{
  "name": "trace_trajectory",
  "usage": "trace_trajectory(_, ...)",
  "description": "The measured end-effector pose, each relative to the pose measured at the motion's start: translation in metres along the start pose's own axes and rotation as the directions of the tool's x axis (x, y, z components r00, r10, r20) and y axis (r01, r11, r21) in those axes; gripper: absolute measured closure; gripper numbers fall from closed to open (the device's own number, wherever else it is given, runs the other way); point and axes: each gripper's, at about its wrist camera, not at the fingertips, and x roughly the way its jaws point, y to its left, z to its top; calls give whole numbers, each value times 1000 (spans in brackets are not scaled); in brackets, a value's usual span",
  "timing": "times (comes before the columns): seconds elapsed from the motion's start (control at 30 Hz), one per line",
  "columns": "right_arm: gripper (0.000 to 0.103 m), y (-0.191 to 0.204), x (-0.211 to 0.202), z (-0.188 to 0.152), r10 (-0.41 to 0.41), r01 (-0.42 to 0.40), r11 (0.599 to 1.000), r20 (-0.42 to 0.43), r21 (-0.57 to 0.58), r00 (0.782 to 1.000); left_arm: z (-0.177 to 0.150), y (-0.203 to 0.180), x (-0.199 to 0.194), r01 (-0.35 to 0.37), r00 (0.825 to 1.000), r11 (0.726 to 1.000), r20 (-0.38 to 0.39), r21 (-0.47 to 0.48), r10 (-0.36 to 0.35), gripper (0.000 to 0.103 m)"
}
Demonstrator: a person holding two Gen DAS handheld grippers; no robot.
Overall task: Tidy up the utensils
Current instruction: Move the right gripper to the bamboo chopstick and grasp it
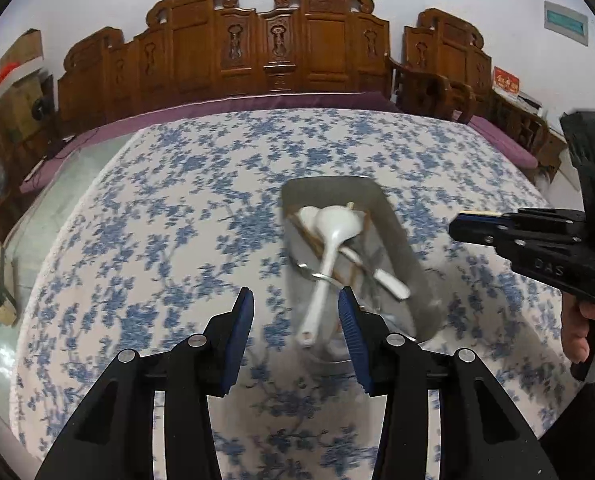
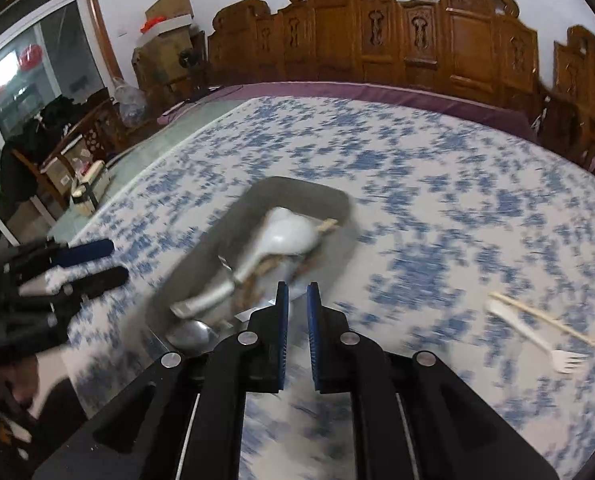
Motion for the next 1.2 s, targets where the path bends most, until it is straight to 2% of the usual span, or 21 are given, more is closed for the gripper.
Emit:
trace_trajectory(0.2, 89, -53, -31, -18, -92, 92, 996, -1, -18, 996, 6, -38, 9, 47, 999, 999, -2, 16, -47, 61)
trace_trajectory(0.23, 78, -63, -36, -21, -111, 111, 993, -2, -33, 994, 6, -44, 10, 55, 998, 998, -3, 20, -55, 58)
trace_trajectory(0.27, 68, -70, -39, -24, -128, 128, 991, -2, -42, 992, 7, -54, 12, 61, 998, 998, -2, 25, -61, 43)
trace_trajectory(0.3, 68, -78, -43, -27, -142, 142, 989, -3, -46, 990, 7, -60, 12, 64, 998, 998, 4, 27, -64, 36)
trace_trajectory(0.53, 68, -142, -48, -43, -207, 205, 978, -39, -45, 978, 13, -104, 20, 124, 992, 991, 9, 39, -125, 34)
trace_trajectory(0.87, 68, -220, -18, -51, -266, 265, 964, -151, -26, 952, 20, -144, 35, 176, 984, 982, -15, 74, -175, 34)
trace_trajectory(1.2, 68, -246, 14, -44, -245, 236, 969, -218, -67, 945, 28, -160, 55, 194, 981, 977, -47, 90, -191, 34)
